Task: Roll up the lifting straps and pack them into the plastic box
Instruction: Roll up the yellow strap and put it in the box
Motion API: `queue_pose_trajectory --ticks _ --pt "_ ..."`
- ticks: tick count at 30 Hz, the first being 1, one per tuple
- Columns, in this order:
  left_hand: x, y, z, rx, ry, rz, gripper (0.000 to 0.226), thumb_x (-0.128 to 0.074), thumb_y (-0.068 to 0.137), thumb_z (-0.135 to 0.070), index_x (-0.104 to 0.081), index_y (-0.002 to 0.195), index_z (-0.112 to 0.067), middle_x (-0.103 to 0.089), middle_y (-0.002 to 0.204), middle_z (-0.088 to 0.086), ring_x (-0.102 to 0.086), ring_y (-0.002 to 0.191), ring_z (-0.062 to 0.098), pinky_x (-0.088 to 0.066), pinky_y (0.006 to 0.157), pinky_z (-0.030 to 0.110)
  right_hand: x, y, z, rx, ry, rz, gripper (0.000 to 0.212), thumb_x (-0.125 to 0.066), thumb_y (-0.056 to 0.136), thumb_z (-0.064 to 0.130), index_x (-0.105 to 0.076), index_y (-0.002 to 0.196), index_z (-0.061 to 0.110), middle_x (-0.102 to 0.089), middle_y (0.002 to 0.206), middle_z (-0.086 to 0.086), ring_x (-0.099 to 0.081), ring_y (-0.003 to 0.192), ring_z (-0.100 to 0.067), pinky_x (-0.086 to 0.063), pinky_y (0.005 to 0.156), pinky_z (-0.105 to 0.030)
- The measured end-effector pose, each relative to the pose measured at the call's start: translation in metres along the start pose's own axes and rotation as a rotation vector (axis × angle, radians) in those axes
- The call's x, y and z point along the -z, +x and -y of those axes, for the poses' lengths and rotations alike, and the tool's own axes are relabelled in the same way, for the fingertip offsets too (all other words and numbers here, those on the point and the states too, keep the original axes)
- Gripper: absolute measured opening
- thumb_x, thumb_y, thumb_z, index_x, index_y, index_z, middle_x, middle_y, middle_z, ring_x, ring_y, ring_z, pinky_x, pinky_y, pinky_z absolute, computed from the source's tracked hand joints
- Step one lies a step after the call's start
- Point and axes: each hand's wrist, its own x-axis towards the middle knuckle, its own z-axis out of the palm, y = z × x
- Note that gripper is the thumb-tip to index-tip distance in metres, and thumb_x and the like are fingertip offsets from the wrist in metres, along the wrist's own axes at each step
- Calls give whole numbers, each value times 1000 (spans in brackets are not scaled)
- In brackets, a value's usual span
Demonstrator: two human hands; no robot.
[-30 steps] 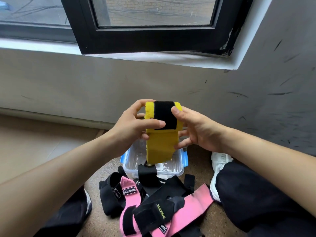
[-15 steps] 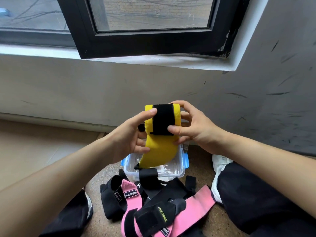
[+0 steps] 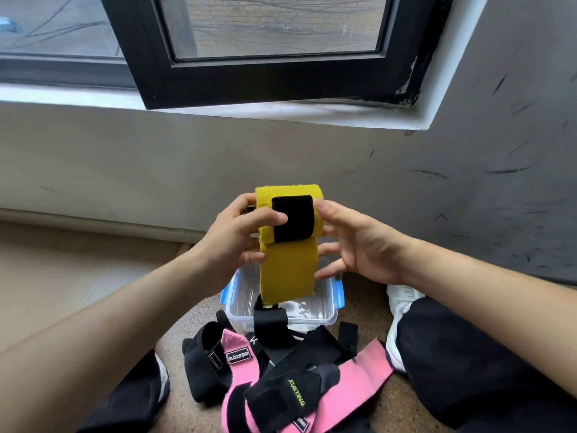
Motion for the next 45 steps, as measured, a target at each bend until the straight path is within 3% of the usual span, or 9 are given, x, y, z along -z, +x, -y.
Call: queue_pose_trajectory --ticks 8,13,21,28,30,33,37,40,45 --pt "3 3 6 -93 52 69 67 -78 66 -13 -59 127 -31 -64 101 -5 -66 78 10 -53 57 25 -4 -3 5 -90 39 -50 69 -56 76 71 -63 129 28 -73 110 -10 -73 95 -29 -59 62 -37" --pt "4 1 3 -57 74 138 69 -77 70 -17 -55 133 -31 -66 101 -5 -69 75 10 -55 54 24 0 -1 3 -43 27 -80 52 -69 80 57 -66 122 26 -71 114 -8 -68 92 -23 -55 60 -31" --pt "4 0 0 190 73 197 72 -69 70 -70 -58 129 -30 -69 109 8 -72 70 22 -57 56 29 7 3 -2 70 34 -68 58 -72 80 29 -56 136 30 -64 135 -11 -70 109 -31 -58 69 -38" --pt "4 2 0 100 21 120 57 -75 74 -41 -61 128 -29 -64 109 7 -66 76 26 -50 53 25 9 3 -3 109 -57 -39 83 -71 82 -11 -46 145 37 -54 137 -7 -65 118 -32 -62 80 -44" --pt "4 3 1 88 2 107 59 -77 71 -32 -61 126 -24 -64 106 5 -61 76 28 -48 53 25 11 3 -4 93 -113 -22 85 -76 80 -6 -44 146 38 -55 138 -5 -67 115 -27 -62 75 -40" --pt "2 4 1 50 -45 63 63 -79 67 -24 -59 127 -22 -63 104 3 -60 72 27 -46 49 25 15 5 -5 22 -158 -55 73 -81 76 22 -51 140 37 -65 121 -8 -68 95 -25 -59 66 -35" --pt "0 2 5 -62 -55 -29 69 -81 65 -22 -53 127 -29 -65 105 0 -69 74 19 -50 54 25 15 7 -8 -1 -66 -112 60 -74 78 46 -59 134 28 -68 112 -10 -72 103 -28 -57 85 -40" --pt "-9 -1 16 -168 -39 -58 74 -89 65 -19 -47 124 -28 -63 107 6 -70 80 15 -54 57 26 -5 7 -14 71 70 -155 58 -79 81 40 -60 132 22 -70 126 -14 -69 114 -36 -52 98 -52" --pt "-21 -3 39 -267 52 -87 78 -92 63 -29 -39 121 -27 -62 107 11 -69 85 16 -58 66 30 -27 14 -25 216 191 -279 69 -82 67 24 -56 131 13 -68 121 -22 -71 97 -32 -59 83 -52"
